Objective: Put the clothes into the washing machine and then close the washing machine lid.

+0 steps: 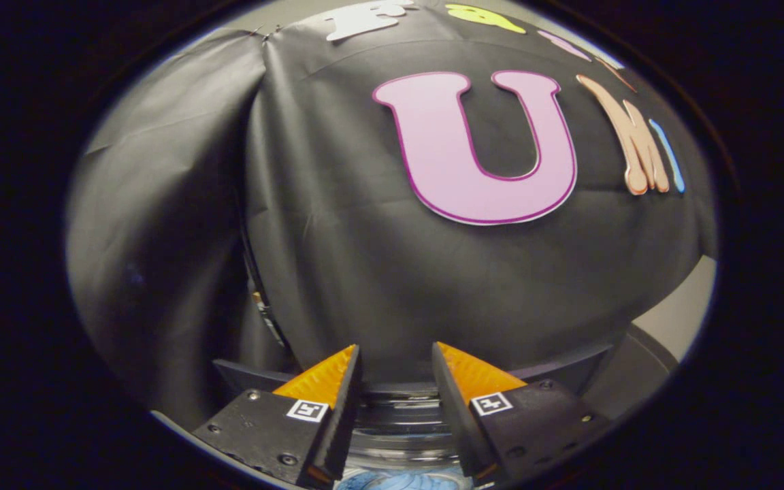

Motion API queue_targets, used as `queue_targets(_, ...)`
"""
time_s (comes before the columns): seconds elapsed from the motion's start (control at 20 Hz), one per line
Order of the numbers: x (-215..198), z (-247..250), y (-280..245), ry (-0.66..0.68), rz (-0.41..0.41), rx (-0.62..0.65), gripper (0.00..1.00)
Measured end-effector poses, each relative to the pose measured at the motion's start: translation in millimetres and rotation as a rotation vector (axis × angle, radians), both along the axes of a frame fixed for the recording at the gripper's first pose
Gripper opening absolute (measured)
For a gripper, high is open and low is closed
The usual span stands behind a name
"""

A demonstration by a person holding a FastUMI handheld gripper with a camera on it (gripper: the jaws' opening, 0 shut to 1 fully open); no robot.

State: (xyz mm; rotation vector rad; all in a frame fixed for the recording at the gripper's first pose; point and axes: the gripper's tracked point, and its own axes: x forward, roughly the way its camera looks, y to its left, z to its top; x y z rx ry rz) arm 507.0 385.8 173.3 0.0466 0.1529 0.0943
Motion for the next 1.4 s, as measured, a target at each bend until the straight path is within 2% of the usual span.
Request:
queue_targets(0.05,1.1,-2.0,-4.5,0.006,-0.010,-0.047,0.75)
queue_targets(0.15,4.9,-1.0,-12.7,0.020,-0.055,-0.065,0.82)
queue_targets(0.25,7.0,-10.4,-15.9,0.067,-0.057,-0.030,0.89)
queue_targets(0.4,3.0,-8.9,-17.8,0.067,-0.053,-0.052,0.99)
queue_targets(0.85,-33.0,-6.2,-20.4,0.044,-0.042,-0.052,1.00)
queue_targets(1.4,-98.0,-11.7,-20.3,0.040,-0.027,-0.050,1.00)
